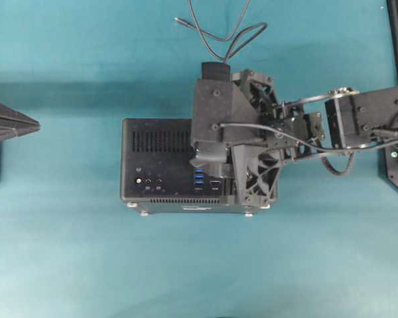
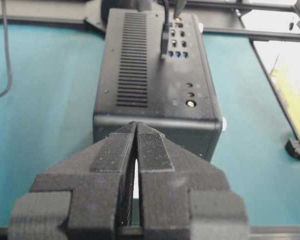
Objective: Insert the USB into the PC box with both arms.
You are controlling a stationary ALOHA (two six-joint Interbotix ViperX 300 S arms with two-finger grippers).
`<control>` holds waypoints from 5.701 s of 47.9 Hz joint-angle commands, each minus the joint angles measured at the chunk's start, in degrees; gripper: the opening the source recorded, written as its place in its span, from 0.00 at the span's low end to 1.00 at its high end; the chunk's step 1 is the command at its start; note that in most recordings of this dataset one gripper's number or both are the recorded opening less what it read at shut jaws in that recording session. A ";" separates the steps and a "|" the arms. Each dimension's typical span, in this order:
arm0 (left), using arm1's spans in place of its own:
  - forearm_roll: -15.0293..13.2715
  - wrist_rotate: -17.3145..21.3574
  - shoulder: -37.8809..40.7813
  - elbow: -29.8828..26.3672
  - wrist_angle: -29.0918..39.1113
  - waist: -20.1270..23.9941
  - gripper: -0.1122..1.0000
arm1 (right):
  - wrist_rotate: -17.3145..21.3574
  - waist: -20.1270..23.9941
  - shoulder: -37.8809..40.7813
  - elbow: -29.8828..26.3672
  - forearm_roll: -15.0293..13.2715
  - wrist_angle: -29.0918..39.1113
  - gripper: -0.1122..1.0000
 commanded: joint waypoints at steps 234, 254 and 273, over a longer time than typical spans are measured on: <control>0.09 -0.09 0.26 -0.35 -0.35 -0.09 0.10 | 6.59 -1.41 -5.36 12.13 6.42 -17.49 0.20; 0.18 -3.96 0.26 0.09 -0.35 -0.09 0.10 | 6.42 -2.11 -7.12 12.22 5.01 -18.72 0.51; 0.09 -4.22 0.18 0.26 -0.35 -0.09 0.10 | 6.24 -2.20 -9.84 14.50 5.01 -19.07 0.69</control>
